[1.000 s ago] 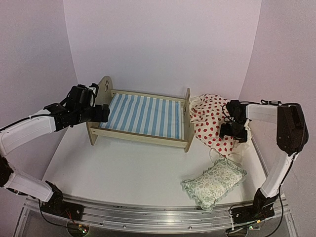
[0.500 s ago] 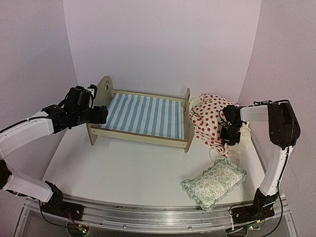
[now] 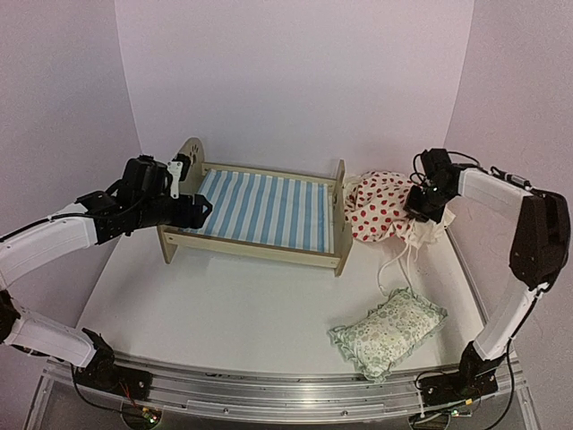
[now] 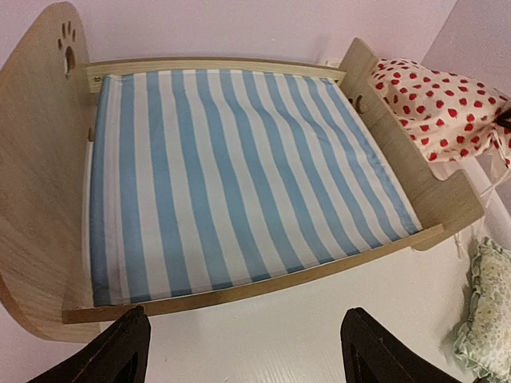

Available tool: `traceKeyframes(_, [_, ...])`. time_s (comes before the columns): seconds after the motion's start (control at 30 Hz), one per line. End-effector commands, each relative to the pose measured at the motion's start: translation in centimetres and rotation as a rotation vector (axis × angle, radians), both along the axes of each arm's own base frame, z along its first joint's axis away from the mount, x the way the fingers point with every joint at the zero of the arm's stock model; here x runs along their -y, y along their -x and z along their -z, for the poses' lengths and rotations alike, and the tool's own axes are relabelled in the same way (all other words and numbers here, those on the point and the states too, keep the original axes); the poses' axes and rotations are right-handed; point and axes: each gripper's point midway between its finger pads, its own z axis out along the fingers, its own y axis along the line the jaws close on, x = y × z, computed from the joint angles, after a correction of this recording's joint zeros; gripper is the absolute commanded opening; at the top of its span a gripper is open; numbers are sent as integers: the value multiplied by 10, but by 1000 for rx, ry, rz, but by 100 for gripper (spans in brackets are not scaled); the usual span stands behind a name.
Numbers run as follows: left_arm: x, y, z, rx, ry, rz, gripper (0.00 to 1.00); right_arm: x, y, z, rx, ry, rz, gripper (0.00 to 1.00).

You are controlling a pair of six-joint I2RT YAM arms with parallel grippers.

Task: Set up the pet bed
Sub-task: Pick up the mattress from the corner of the board.

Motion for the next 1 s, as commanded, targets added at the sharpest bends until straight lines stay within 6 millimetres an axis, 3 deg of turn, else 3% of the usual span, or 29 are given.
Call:
traceKeyframes(0.0, [33,9,-24,39,111,154,84,-7,-4,-71,161,-100,26,0])
traceKeyframes(0.37, [84,24,-28,-1,259,345,84,-12,-5,-190,452,-252,74,0])
traceKeyframes(0.57, [118,25,-23,-42,356,424,82,-15,-2,-238,572,-327,71,0])
traceKeyframes(0.7, [134,14,-18,-52,408,434,82,-11,2,-253,613,-309,72,0])
traceKeyframes(0.97, [140,-17,9,-47,341,353,83,12,21,-251,645,-178,116,0])
